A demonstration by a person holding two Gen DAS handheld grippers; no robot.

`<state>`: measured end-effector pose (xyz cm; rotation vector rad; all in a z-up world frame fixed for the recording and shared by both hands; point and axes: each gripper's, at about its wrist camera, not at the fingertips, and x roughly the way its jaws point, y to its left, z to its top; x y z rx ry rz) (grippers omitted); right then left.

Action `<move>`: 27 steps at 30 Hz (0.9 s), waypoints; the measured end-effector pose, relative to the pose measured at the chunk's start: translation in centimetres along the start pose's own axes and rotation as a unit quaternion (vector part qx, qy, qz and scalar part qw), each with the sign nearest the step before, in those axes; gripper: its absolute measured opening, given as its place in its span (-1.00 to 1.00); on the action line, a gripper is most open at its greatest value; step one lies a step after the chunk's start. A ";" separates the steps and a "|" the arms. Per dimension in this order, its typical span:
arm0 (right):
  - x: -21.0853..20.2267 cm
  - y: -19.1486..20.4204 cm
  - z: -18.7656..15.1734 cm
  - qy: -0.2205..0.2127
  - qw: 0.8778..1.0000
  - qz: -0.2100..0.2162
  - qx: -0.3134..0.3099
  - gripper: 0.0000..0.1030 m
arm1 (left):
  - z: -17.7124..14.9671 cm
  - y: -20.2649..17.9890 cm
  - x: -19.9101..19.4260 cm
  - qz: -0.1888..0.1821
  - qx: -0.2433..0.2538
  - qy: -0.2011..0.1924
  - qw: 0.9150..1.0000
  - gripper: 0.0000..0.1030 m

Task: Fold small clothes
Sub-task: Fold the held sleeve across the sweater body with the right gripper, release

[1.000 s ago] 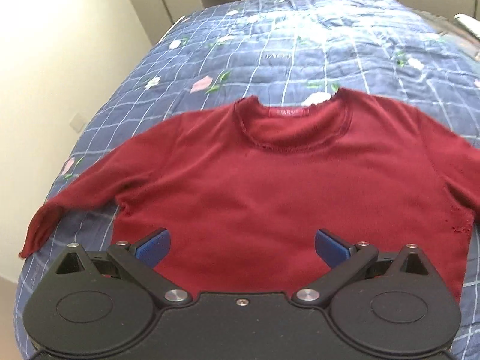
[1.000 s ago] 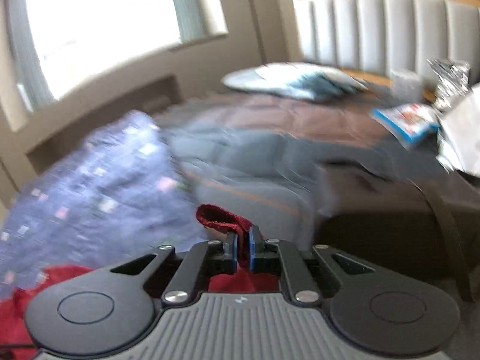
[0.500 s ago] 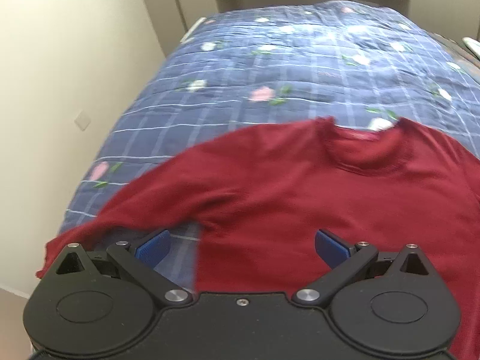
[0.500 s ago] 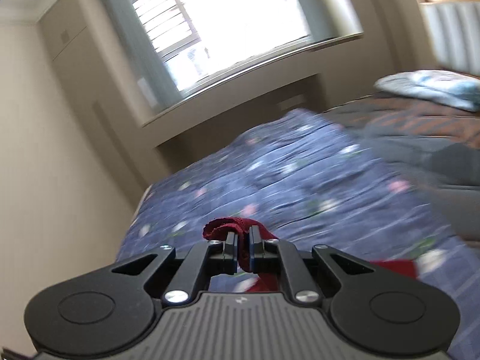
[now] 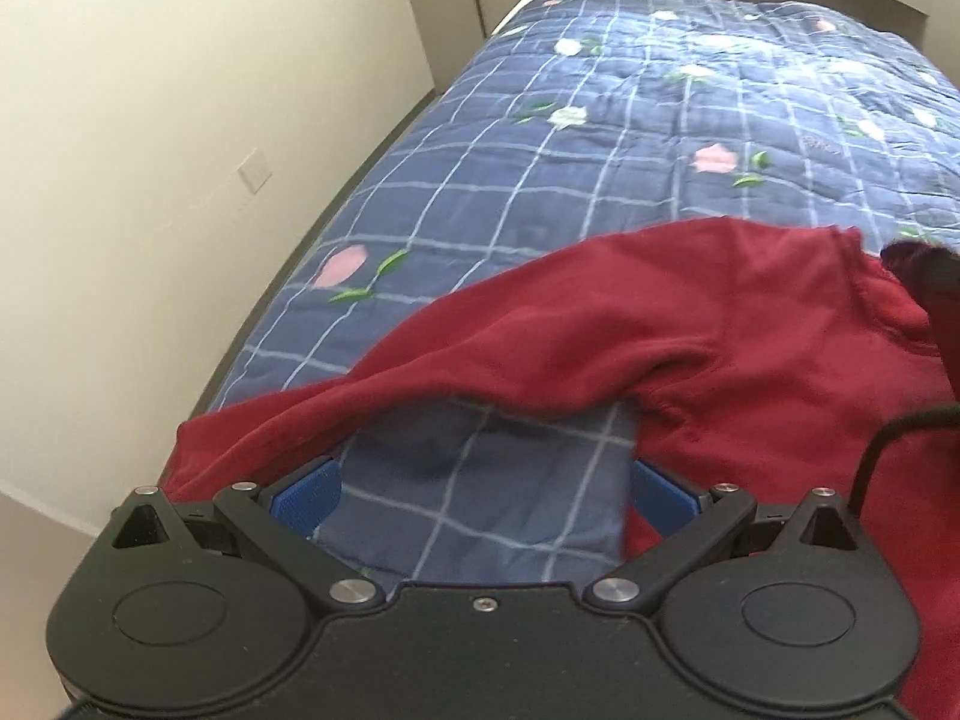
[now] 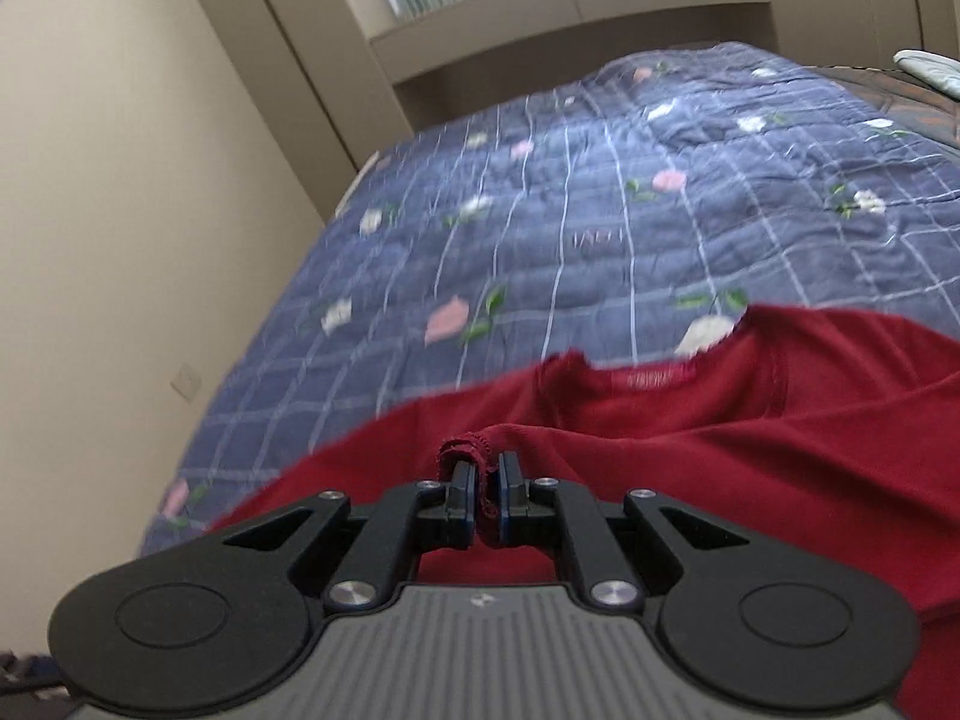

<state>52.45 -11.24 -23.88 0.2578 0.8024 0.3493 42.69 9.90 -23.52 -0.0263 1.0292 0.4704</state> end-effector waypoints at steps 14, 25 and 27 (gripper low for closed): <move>-7.1 -5.8 -4.9 0.000 0.993 -0.080 -0.085 0.99 | 0.3 -3.7 -0.2 -0.045 0.003 -0.008 0.999 0.99; -10.9 -17.9 -8.9 0.002 0.935 -0.352 -0.037 0.99 | 1.8 -13.4 1.5 -0.059 0.055 -0.028 0.996 0.99; -10.7 -18.5 -9.0 -0.016 0.936 -0.346 -0.057 0.87 | 1.9 -14.6 2.1 -0.058 0.059 -0.018 0.996 0.99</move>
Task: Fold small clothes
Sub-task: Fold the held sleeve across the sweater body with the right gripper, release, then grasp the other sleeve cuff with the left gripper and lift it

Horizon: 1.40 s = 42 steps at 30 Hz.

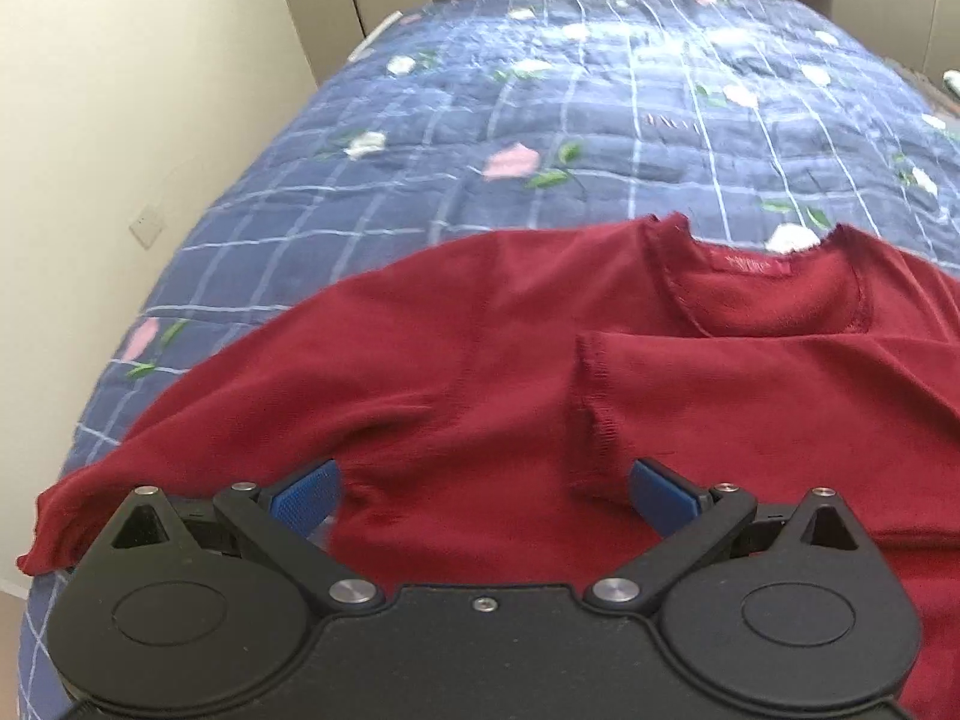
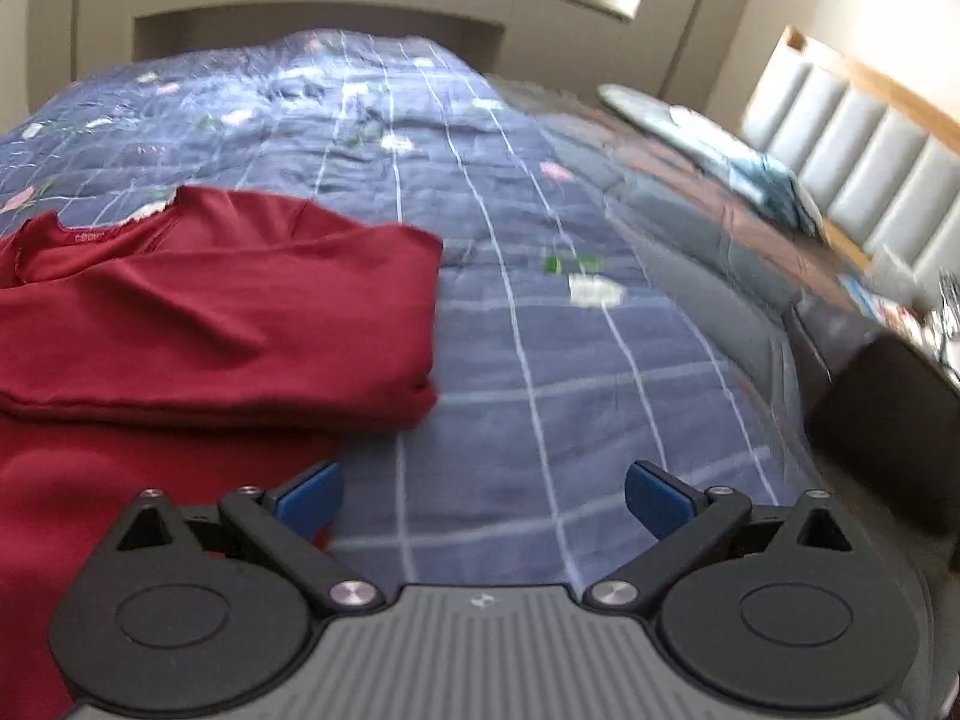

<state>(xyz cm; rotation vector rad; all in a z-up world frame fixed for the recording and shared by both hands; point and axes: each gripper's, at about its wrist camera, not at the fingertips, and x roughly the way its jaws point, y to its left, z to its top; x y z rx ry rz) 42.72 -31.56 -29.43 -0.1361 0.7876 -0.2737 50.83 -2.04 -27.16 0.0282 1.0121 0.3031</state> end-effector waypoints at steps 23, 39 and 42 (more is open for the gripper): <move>0.4 -2.5 2.1 0.010 0.985 0.115 0.125 -0.85 | -0.5 -1.2 3.9 0.010 -0.028 0.033 0.999 0.99; 0.3 -3.0 0.7 0.049 0.988 0.087 0.121 0.38 | -1.2 1.7 1.8 -0.033 -0.091 0.023 0.995 0.99; -1.4 -2.6 0.6 0.047 0.990 0.081 0.106 0.75 | -2.0 3.4 0.4 -0.034 -0.113 0.012 0.993 0.99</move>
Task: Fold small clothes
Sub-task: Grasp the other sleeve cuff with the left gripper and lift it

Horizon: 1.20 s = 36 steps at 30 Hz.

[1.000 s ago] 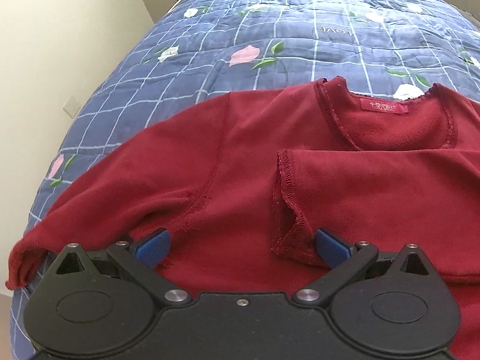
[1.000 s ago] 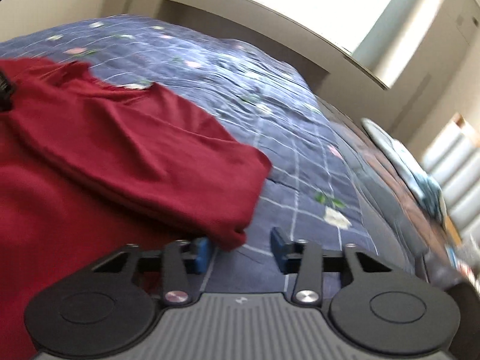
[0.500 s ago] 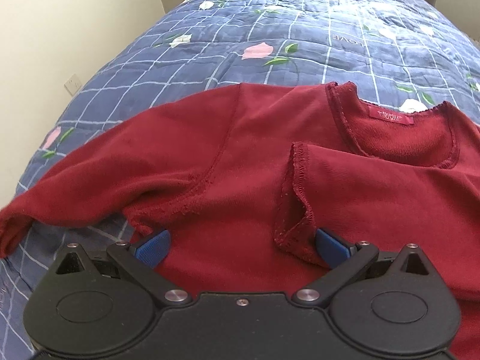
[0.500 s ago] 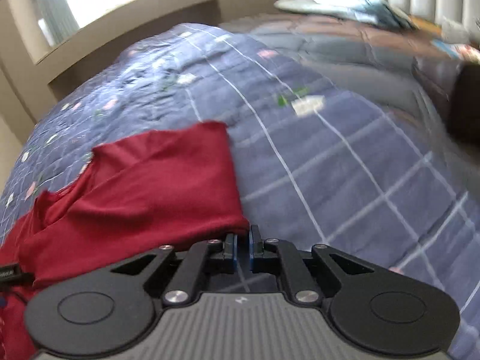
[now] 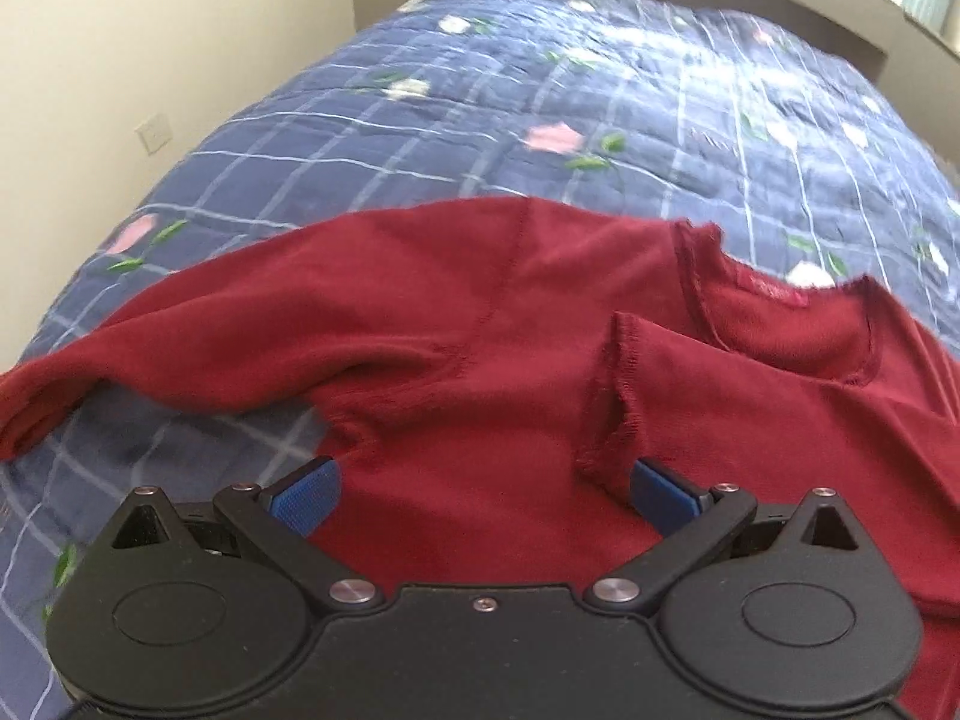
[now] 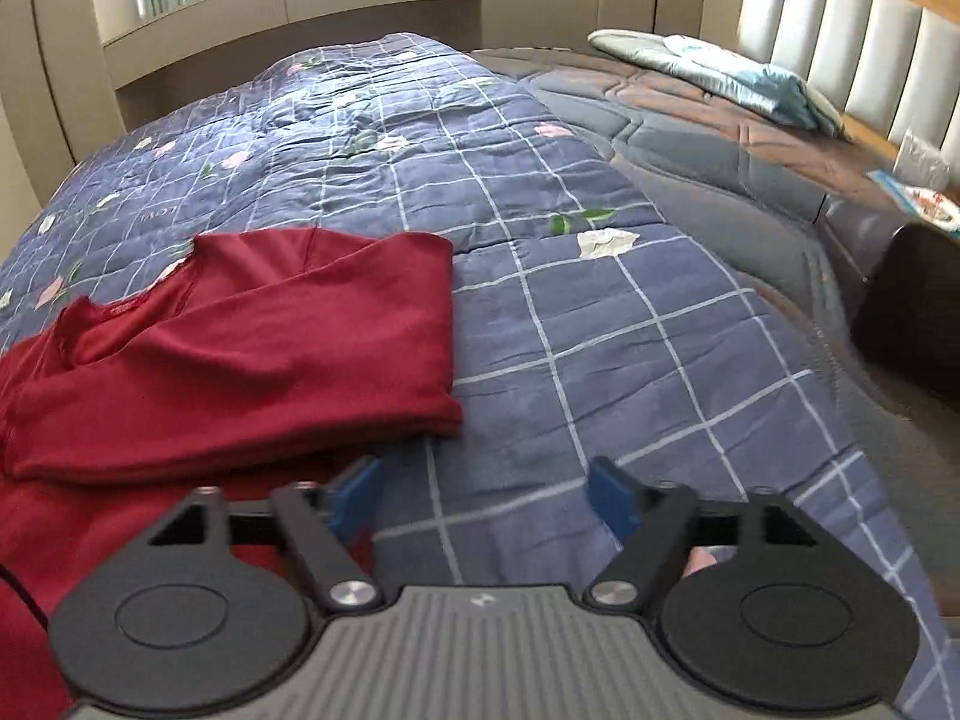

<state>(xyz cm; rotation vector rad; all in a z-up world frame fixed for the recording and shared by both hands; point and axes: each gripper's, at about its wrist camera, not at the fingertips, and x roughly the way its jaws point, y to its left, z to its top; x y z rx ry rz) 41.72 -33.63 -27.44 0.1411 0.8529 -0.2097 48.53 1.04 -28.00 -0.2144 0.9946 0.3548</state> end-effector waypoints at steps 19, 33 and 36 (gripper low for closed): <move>-5.6 17.2 -5.0 0.005 0.971 0.120 -0.207 1.00 | -1.9 27.7 -5.1 0.079 -0.374 -0.004 0.924 0.99; -4.8 19.8 -6.9 0.050 0.965 0.118 -0.228 1.00 | -1.3 36.5 -1.0 0.022 -0.615 -0.002 0.788 0.20; -4.8 20.0 -7.1 0.053 0.964 0.121 -0.230 1.00 | -1.4 37.1 -0.2 0.025 -0.624 0.011 0.781 -0.54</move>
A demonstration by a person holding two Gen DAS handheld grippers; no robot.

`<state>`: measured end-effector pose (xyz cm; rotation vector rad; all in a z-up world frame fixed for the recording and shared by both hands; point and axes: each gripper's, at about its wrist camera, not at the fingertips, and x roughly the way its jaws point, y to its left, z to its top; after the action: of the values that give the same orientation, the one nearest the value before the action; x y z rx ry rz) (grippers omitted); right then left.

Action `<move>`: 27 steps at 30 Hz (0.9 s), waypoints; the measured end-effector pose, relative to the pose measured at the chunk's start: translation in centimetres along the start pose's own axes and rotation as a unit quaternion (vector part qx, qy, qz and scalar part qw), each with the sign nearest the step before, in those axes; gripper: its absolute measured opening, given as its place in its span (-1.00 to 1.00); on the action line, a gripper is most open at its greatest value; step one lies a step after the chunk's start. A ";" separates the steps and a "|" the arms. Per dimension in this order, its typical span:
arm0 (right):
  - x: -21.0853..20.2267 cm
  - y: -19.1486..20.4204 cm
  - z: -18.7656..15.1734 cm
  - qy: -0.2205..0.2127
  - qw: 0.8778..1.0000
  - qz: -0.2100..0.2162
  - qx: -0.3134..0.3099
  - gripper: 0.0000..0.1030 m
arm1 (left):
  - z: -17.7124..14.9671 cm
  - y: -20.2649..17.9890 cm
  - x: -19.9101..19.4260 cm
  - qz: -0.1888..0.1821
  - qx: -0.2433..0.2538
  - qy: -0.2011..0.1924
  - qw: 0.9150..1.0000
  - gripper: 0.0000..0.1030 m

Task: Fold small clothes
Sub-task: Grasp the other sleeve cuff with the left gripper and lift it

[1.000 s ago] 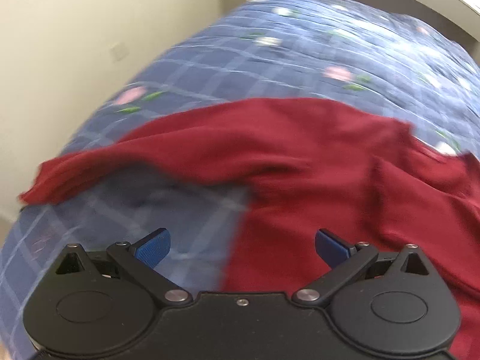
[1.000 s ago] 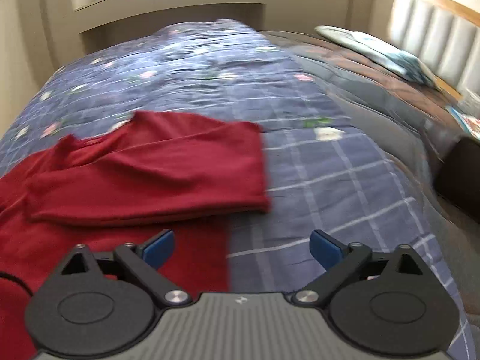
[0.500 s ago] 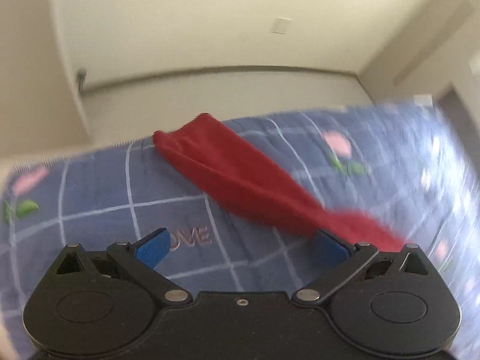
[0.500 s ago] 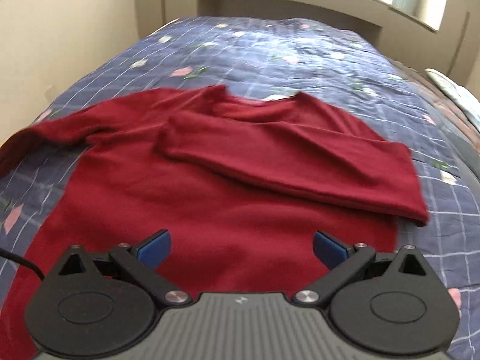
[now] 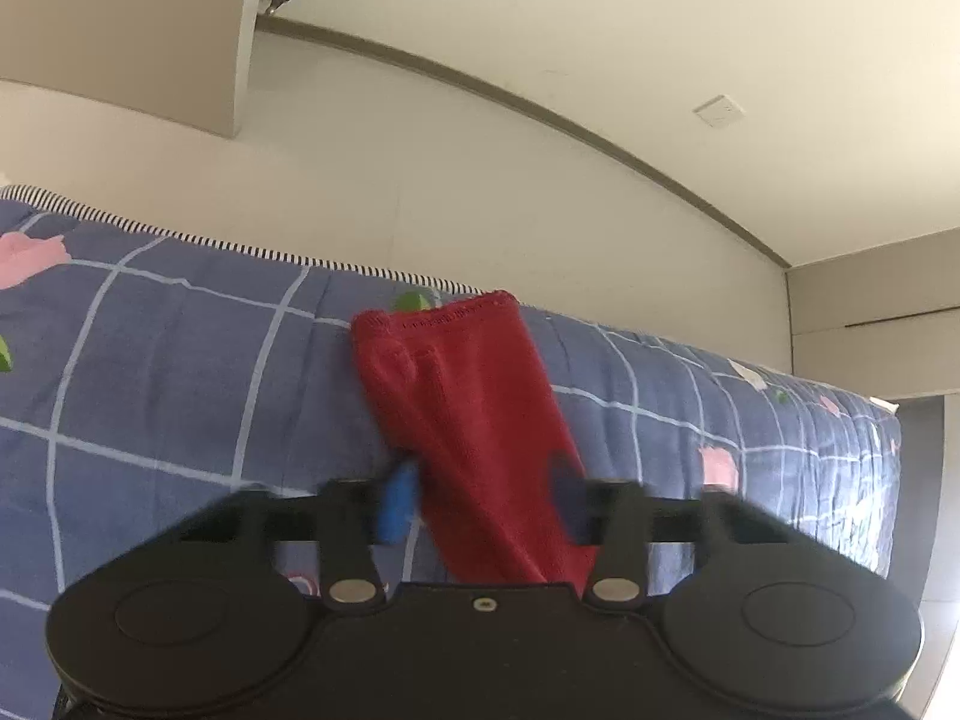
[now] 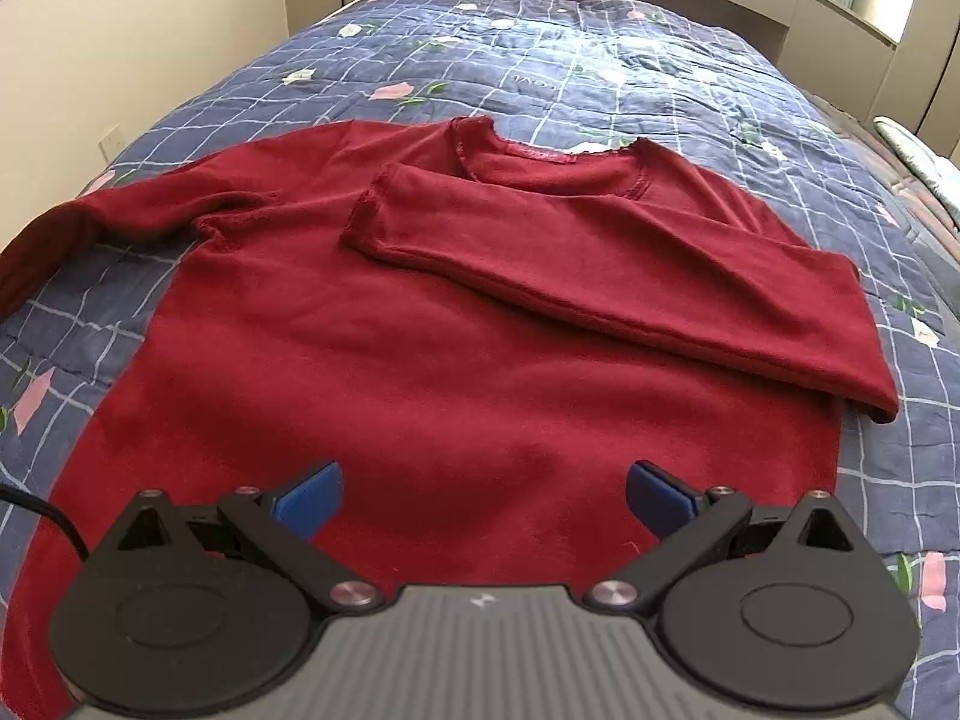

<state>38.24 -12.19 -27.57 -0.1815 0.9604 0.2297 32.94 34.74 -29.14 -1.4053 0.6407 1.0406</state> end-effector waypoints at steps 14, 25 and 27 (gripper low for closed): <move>0.0 -0.5 0.2 -0.003 1.000 0.011 0.015 1.00 | 0.7 -8.1 -6.7 -0.224 0.157 -0.131 0.953 -0.94; -1.1 -4.1 0.0 -0.026 0.998 0.001 0.060 1.00 | -10.8 -20.2 -13.3 -0.397 0.425 -0.099 0.807 -0.93; -1.5 -5.4 -0.3 -0.030 0.997 -0.008 0.071 1.00 | -14.2 -21.7 -13.8 -0.420 0.460 -0.074 0.779 -0.93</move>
<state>38.72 -17.63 -26.24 -0.0504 0.9112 0.1510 48.66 21.07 -8.43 -0.5681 0.2493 0.0341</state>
